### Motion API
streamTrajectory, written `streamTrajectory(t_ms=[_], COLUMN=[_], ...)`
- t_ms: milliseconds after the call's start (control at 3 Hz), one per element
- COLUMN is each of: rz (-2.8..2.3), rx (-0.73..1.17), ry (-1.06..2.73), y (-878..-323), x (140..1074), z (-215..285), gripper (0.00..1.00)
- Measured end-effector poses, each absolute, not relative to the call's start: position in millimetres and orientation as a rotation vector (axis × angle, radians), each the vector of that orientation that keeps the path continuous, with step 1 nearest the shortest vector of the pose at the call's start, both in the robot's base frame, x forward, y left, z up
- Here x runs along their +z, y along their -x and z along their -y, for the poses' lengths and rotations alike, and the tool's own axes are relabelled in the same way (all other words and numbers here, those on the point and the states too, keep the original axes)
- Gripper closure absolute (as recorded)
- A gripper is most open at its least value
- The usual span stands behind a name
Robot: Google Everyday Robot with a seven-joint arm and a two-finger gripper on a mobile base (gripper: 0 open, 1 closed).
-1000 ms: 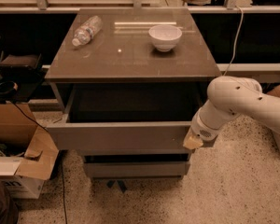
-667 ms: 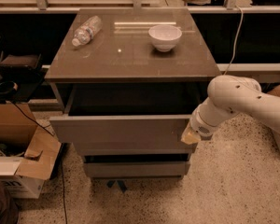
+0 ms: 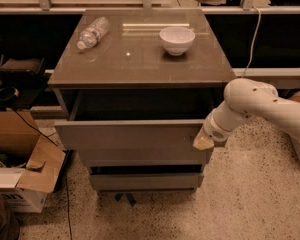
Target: Close top drawer
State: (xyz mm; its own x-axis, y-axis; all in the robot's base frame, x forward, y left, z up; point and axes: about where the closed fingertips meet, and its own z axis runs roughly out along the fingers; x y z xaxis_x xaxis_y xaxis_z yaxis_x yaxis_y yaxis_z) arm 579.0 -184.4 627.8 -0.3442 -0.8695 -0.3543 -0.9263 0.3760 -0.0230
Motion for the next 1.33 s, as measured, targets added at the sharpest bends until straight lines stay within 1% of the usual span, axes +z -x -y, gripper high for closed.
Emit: streamTrajectory(t_ms=[333, 667, 1000, 1333], rz=[-2.333, -2.335, -2.336, -2.346], rx=[0.262, 0.265, 0.269, 0.257], ry=[1.578, 1.581, 1.583, 1.563], y=[-579.0, -578.3, -577.7, -579.0], x=[627.7, 625.9, 624.1, 622.4], z=[184.4, 183.6, 182.7, 182.8], gripper=[1.0, 0.81, 0.58, 0.6])
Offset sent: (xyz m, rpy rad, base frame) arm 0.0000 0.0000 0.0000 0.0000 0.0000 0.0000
